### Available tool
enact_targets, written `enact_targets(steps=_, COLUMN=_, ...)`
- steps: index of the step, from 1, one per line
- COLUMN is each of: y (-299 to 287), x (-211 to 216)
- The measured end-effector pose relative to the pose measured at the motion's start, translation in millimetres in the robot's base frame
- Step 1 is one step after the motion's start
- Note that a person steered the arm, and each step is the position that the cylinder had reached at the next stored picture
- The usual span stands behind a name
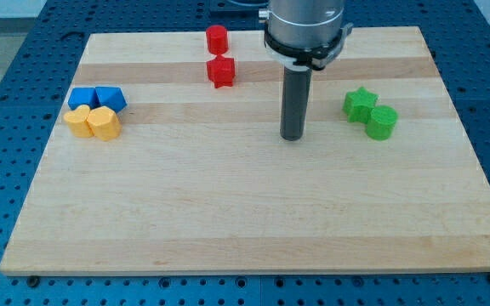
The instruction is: Slide the green star along with green circle down a bit
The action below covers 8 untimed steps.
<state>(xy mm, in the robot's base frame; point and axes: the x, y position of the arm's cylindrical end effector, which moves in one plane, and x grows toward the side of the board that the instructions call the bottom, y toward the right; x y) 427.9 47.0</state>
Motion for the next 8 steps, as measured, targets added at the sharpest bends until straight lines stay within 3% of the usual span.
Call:
enact_targets(steps=4, y=30, x=-62)
enact_targets(steps=6, y=90, x=-69)
enact_targets(steps=8, y=105, x=-60)
